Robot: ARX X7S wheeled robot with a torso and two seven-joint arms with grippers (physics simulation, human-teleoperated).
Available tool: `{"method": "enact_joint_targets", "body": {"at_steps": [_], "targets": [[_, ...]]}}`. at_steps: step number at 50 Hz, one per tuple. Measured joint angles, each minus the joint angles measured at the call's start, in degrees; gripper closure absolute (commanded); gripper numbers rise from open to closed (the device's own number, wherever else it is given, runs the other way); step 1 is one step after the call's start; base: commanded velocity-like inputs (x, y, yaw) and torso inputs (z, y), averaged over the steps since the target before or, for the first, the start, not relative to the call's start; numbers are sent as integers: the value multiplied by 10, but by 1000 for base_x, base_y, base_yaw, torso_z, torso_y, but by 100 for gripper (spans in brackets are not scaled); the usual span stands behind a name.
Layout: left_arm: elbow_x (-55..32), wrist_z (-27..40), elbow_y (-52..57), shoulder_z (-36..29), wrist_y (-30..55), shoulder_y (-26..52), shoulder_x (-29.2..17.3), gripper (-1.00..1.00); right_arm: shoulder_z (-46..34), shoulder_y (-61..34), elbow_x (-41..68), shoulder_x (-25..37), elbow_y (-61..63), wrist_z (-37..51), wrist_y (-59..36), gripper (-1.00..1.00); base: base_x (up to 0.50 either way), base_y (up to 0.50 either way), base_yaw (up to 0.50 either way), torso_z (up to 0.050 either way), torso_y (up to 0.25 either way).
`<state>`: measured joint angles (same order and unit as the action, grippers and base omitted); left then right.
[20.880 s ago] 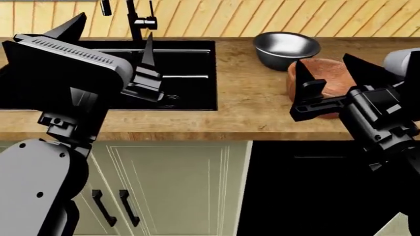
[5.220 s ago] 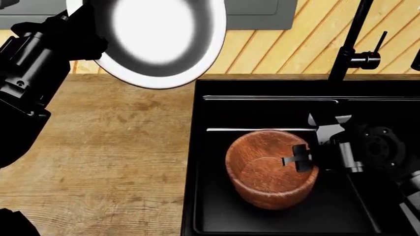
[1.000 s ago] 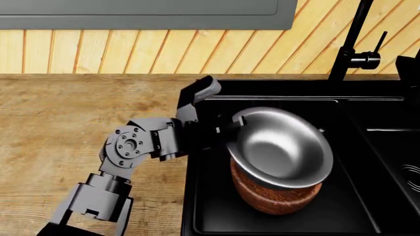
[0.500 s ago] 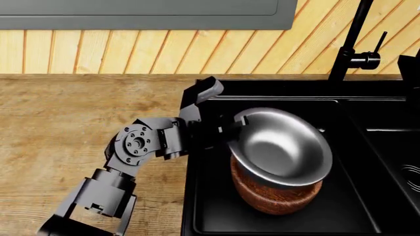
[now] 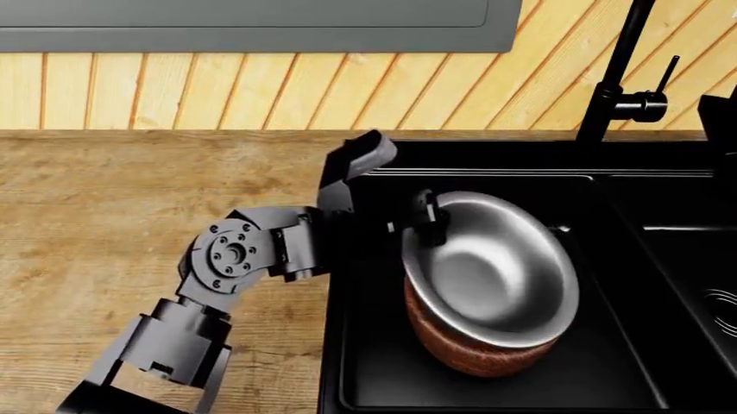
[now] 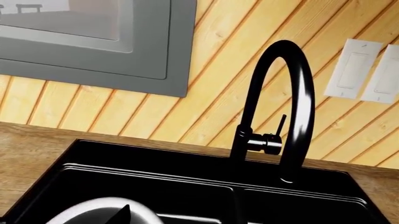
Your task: Stack the bowls in the sink.
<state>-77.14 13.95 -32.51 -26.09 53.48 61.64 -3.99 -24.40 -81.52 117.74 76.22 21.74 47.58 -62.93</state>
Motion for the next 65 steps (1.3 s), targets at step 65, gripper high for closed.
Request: {"method": "enact_joint_targets", "body": {"at_steps": [65], "targets": [[27,156,629,151,-78,-129,-281,-100,105,221,-112,19,123,-108,227,-100,0,0,0,0,0]]}}
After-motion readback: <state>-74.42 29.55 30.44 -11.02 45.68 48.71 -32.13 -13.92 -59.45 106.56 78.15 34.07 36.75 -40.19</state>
